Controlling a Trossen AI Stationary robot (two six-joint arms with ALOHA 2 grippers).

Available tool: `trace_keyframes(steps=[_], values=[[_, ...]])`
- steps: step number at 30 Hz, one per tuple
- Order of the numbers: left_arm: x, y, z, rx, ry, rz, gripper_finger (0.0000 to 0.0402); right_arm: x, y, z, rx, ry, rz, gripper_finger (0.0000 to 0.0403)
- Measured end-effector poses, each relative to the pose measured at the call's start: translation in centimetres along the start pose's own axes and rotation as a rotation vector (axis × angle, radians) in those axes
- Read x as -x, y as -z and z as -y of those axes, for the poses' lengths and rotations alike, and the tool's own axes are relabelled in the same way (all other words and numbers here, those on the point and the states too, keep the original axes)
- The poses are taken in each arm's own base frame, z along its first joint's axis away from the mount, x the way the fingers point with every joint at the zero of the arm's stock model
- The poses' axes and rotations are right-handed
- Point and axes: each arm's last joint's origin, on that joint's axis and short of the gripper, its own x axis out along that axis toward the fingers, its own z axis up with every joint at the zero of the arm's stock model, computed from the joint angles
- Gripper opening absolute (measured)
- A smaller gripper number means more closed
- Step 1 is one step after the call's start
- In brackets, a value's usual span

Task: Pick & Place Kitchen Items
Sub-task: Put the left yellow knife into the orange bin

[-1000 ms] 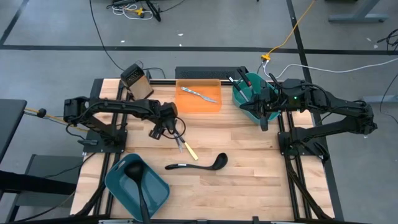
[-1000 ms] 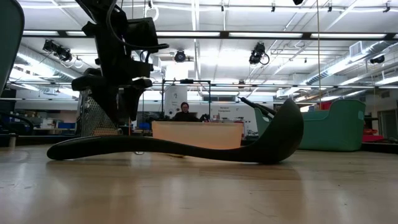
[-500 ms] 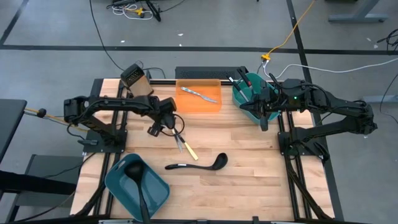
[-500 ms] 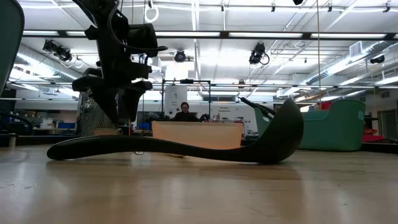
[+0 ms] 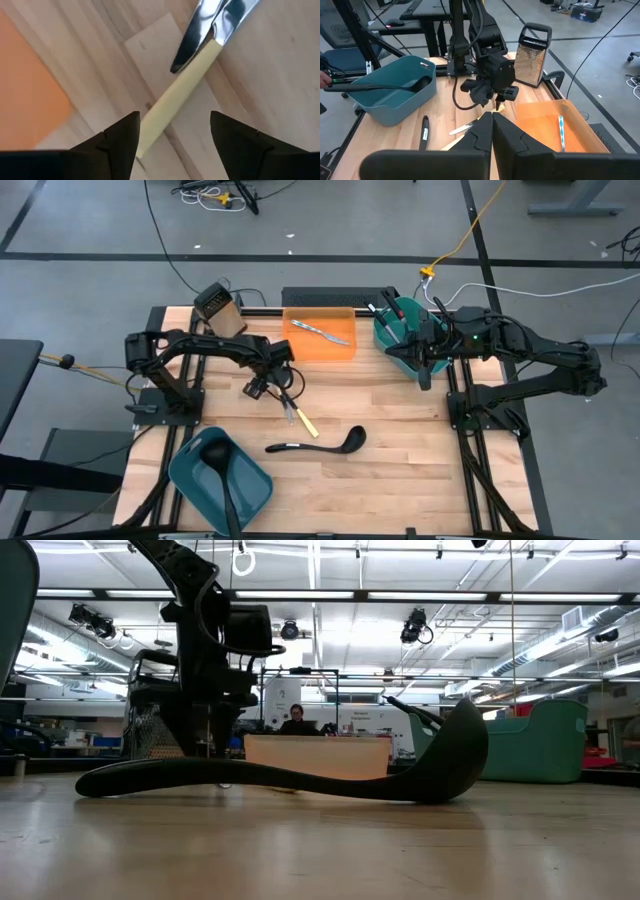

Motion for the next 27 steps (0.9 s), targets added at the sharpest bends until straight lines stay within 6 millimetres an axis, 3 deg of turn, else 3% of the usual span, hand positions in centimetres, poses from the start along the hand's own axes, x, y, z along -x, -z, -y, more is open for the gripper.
trace_keyframes(steps=[10,21,27], values=[[0.3,-0.3,-0.2,-0.1,0.024,0.055,0.0246,0.0,0.0,0.0,0.0,0.0,0.001,0.0013],[0.3,-0.2,-0.2,-0.092,0.032,0.061,0.0246,0.0,0.0,0.0,0.0,0.0,0.001,0.0013],[-1.1,-0.4,-0.3,-0.084,0.056,0.037,0.0246,0.0,0.0,0.0,0.0,0.0,0.002,0.0013]])
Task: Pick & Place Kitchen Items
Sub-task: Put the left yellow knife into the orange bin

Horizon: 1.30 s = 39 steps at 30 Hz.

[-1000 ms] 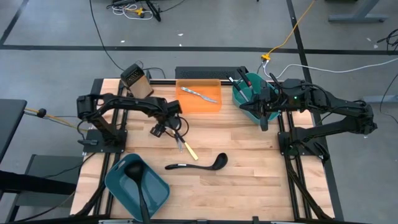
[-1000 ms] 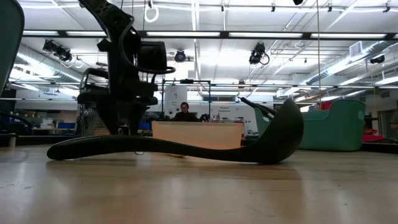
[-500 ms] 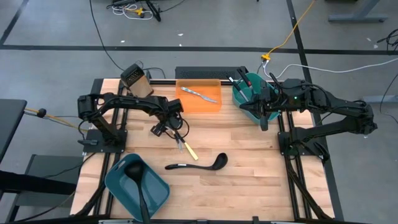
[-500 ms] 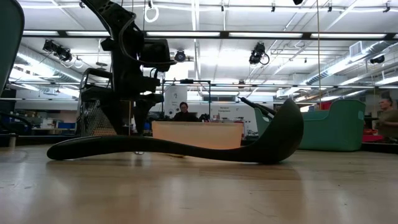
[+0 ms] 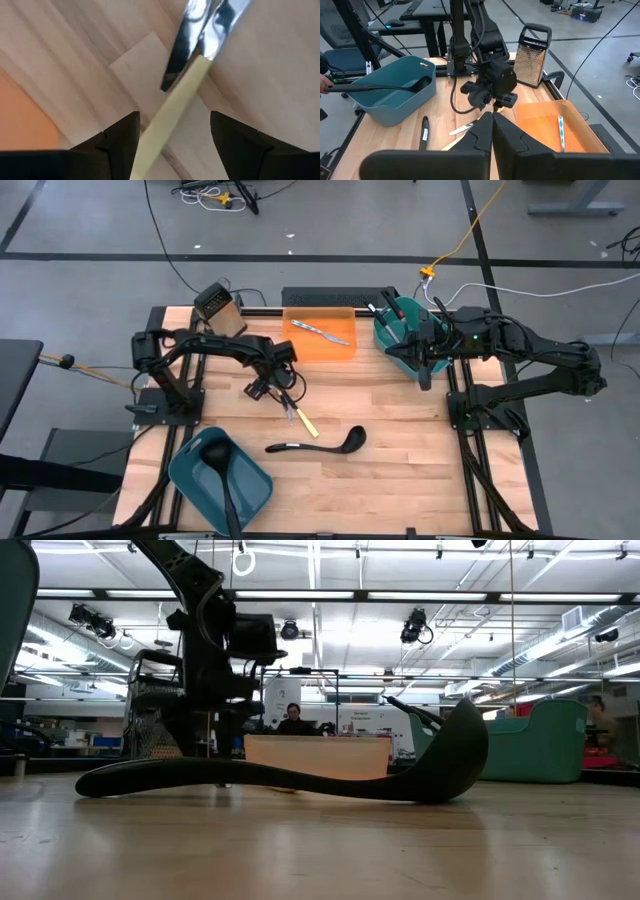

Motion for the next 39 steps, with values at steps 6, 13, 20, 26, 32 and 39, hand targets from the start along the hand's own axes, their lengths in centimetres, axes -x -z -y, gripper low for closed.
trace_keyframes(steps=[6,13,20,26,32,39], values=[[-1.4,0.0,-0.1,-0.009,0.018,-0.043,0.0246,0.0,0.0,0.0,0.0,0.0,0.001,0.0013],[-1.7,-0.1,-0.2,-0.03,0.017,-0.051,0.0246,0.0,0.0,0.0,0.0,0.0,-0.001,0.0013],[-1.7,-0.1,-0.2,-0.034,0.015,-0.055,0.0228,0.0,0.0,0.0,0.0,0.0,-0.001,0.0013],[-1.7,-0.1,-0.2,-0.035,0.011,-0.058,0.0198,0.0,0.0,0.0,0.0,0.0,-0.001,0.0013],[-1.7,-0.1,-0.1,-0.036,0.015,-0.059,0.0174,0.0,0.0,0.0,0.001,0.0,0.0,0.0013],[-1.7,-0.1,-0.1,-0.036,0.013,-0.058,0.015,0.0,0.0,0.0,0.001,0.0,0.0,0.0013]])
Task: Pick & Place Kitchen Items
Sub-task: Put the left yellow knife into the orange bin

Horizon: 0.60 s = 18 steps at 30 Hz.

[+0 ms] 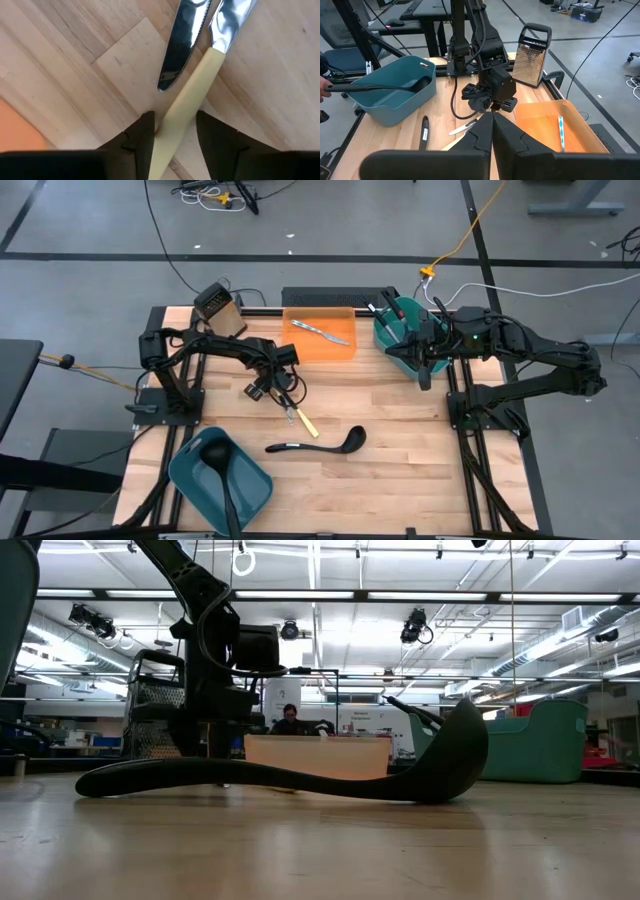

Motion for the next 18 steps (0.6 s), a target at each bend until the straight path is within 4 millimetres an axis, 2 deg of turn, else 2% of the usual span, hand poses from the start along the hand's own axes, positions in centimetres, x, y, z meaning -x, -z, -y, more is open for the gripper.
trace_keyframes(steps=[18], values=[[0.01,-0.44,0.3,-0.034,-0.003,-0.002,0.0109,0.0,0.0,0.0,0.0,0.0,0.0,0.0013]])
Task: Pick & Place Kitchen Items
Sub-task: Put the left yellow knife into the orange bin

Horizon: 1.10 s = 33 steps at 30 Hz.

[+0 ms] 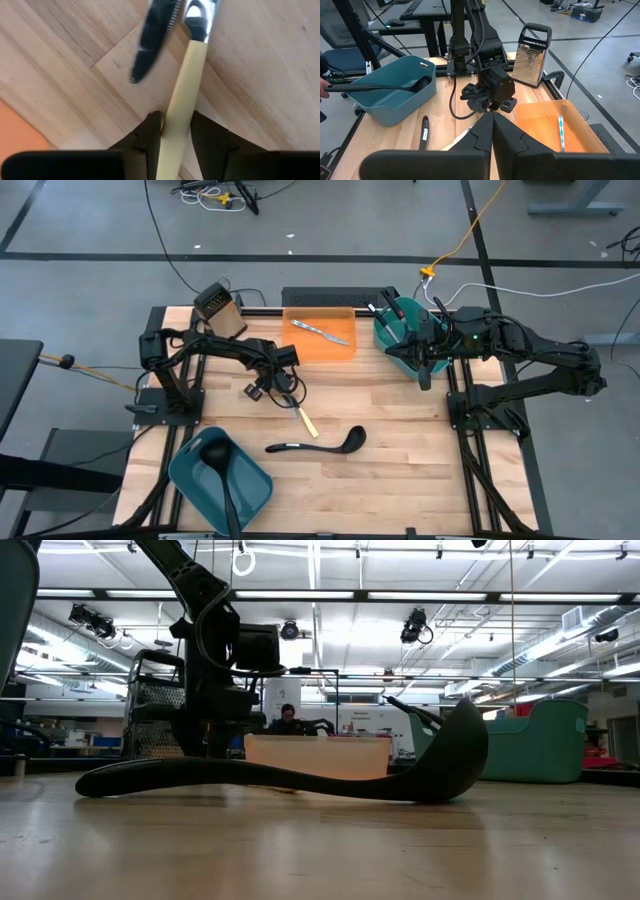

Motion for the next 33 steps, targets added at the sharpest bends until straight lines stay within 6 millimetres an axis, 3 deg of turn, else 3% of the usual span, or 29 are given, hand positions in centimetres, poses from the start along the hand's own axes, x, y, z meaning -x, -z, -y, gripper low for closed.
trace_keyframes(steps=[33], values=[[0.06,-0.65,0.79,-0.064,0.024,-0.018,0.0072,0.0,0.0,0.0,0.0,0.0,0.0,0.0013]])
